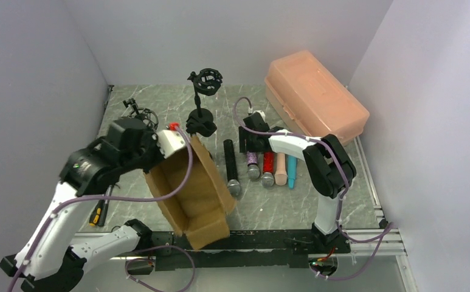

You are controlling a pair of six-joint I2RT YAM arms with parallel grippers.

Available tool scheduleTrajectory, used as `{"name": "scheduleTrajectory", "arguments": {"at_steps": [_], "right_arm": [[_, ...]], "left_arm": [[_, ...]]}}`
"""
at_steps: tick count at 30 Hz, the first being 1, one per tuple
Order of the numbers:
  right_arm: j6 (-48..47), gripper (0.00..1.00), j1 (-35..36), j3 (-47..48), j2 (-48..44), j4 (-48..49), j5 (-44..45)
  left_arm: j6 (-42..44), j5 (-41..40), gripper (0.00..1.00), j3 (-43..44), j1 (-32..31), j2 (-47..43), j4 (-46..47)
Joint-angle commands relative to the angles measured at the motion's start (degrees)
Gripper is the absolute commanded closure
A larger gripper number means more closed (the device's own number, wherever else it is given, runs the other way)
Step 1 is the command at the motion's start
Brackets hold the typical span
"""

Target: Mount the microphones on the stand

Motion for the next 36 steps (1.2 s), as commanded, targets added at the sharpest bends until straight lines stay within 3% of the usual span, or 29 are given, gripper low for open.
{"name": "scheduleTrajectory", "arguments": {"at_steps": [1,5,10,17,21,23,27,36], "right_arm": [[0.33,0.23,-0.19,0.22,-3.99,1.86,-0.61],[1.68,0.19,0.13,-1.67,-9.87,3.29,-0.46],[1.75,0.18,1.81,-3.98,-16.77,4.24,0.09],[0.40,0.19,5.87,-4.73,-20.46,3.36,4.34],[0.54,0.20,8.00,-6.02,-21.81,4.15,6.08],[0.61,0.20,8.98,-6.57,-22.23,4.28,7.28],[1.46,0.20,9.96,-8.02,-23.51,4.69,8.46],[2.58,0.20,10.47,-13.65,-29.93,5.89,10.65]], "left_arm": [[1.78,-7.23,1.00,12.71,3.06,-1.62,5.65],[5.11,-16.43,1.00,19.92,6.04,-3.83,13.65],[5.99,-33.06,1.00,17.81,9.11,-6.64,30.70],[0.46,-40.46,0.91,22.57,11.01,-5.09,39.82],[6.57,-46.20,0.96,20.75,11.16,-2.53,55.89],[9.20,-45.96,0.97,19.92,11.82,-1.02,63.38],[5.99,-42.73,0.97,22.15,17.84,4.88,66.40],[-18.47,-27.79,1.00,30.21,44.03,21.88,50.52]]}}
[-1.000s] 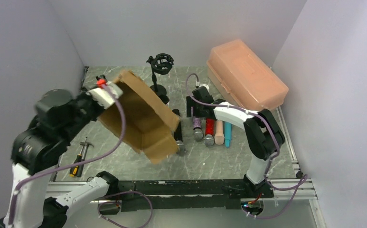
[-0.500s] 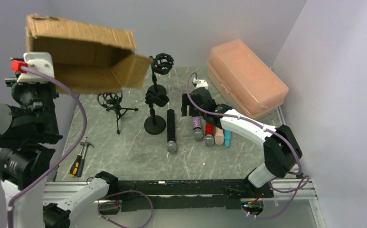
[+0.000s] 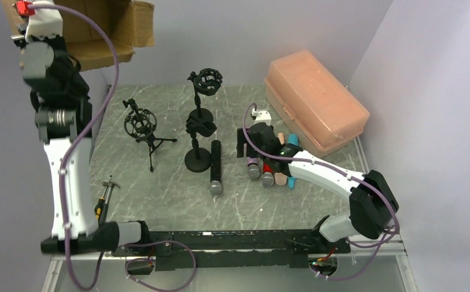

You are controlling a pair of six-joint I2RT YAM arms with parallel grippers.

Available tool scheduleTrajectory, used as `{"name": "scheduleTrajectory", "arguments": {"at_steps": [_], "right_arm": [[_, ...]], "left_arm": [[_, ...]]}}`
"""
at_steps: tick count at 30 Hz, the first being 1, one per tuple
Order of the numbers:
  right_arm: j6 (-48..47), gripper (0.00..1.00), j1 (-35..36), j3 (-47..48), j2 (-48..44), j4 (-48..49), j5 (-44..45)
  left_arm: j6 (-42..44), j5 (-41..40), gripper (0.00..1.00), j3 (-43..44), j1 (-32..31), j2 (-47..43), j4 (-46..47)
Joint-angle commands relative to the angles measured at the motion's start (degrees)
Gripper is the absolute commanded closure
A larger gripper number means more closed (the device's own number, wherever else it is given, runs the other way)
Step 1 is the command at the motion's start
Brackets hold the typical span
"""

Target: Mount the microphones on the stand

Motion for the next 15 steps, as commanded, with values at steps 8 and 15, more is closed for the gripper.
{"name": "scheduleTrajectory", "arguments": {"at_steps": [8,15], "right_arm": [[1.93,0.21,0.30,-3.56,-6.94,2.75,2.37],[2.36,0.21,0.70,-5.09,-8.94,2.23,2.76]], "left_arm": [[-26.10,17.79,0.83,-1.66,15.89,13.92,-14.15],[-26.93,27.71,0.06,-3.99,18.49,22.58,-20.97]]}}
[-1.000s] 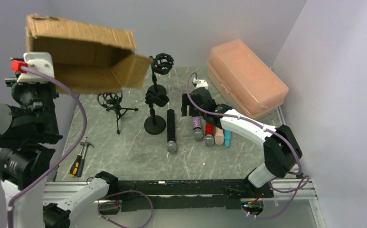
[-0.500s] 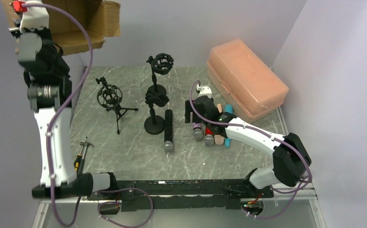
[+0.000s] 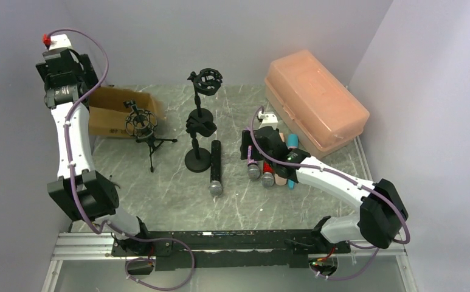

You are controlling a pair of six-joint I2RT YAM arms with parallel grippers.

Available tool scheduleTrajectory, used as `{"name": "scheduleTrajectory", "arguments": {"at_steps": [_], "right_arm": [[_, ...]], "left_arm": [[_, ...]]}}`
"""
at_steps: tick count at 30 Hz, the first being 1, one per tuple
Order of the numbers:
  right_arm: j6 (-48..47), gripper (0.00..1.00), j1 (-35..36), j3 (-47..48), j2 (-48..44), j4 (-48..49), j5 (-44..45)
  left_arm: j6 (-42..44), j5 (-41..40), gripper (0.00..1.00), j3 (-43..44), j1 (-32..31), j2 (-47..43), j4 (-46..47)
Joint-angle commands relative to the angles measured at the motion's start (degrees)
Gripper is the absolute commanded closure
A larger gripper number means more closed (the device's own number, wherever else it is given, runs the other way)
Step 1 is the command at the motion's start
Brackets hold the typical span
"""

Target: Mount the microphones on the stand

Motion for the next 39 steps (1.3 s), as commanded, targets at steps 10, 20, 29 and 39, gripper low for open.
{"name": "scheduleTrajectory", "arguments": {"at_steps": [10,20,29,39], "right_arm": [[0.60,0.21,1.80,0.79,-4.32,-0.41,2.13],[-0.56,0.21,6.28,5.98,-2.69,-3.46,1.60],[-2.90,0.20,6.72,7.55,-4.66,-4.41,1.31],[-3.18,0.20,6.64,7.64,-3.67,-4.27,-0.02]], "left_arm": [[10.23,27.86,0.01,3.45,2.98,1.82,-16.74],[21.34,56.00,0.01,-14.91,6.15,-10.80,-16.58],[28.40,63.27,0.01,-25.92,7.74,-14.96,-12.33],[27.41,73.82,0.01,-33.89,7.84,-12.87,-4.02]]}}
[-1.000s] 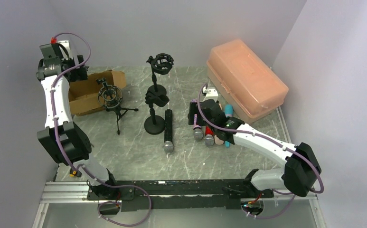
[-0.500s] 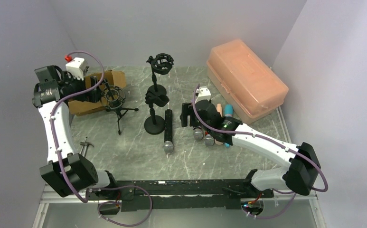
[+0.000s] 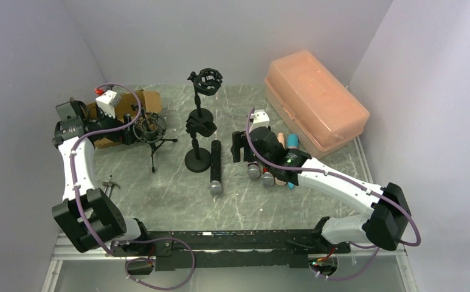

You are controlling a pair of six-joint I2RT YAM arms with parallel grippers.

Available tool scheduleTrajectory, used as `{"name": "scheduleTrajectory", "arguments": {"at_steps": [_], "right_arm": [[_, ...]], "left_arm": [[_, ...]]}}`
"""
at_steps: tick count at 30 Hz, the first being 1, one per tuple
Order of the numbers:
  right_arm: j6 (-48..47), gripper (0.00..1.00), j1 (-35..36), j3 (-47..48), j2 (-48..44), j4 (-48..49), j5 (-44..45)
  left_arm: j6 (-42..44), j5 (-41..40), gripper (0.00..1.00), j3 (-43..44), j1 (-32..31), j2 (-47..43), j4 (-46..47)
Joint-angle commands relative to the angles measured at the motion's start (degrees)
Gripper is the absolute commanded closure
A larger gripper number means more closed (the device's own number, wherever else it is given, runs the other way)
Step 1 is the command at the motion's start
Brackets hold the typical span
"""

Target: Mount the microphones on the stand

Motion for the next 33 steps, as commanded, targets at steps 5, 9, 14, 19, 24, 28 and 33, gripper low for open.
{"name": "scheduleTrajectory", "arguments": {"at_steps": [5,9,14,19,24,28,33], "right_arm": [[-0.70,0.20,-1.28,3.46,0.06,-0.09,-2.64],[0.12,0.20,-2.67,3.85,0.74,-0.27,-4.67],[1.15,0.20,-2.69,3.54,2.34,-0.15,-5.19],[1.71,0.20,-2.69,3.08,2.37,0.31,-4.86],[1.80,0.20,-2.69,2.88,2.66,0.53,-4.61],[2.10,0.20,-2.69,2.43,2.83,0.98,-4.70],[2.49,0.20,-2.69,1.56,2.62,1.54,-4.49]], "left_arm": [[-1.63,14.96,0.00,-8.15,0.12,-0.09,10.67],[0.15,14.44,0.00,-9.91,0.19,1.50,10.38],[1.03,13.15,0.01,-13.01,1.38,1.81,13.30],[1.57,12.77,0.00,-17.60,2.23,-0.92,19.68],[-6.17,11.92,0.01,-32.04,3.99,-9.61,48.14],[-10.30,10.87,0.01,-36.67,4.11,-12.34,61.88],[-18.80,15.99,0.01,-37.40,6.25,-9.51,75.25]]}}
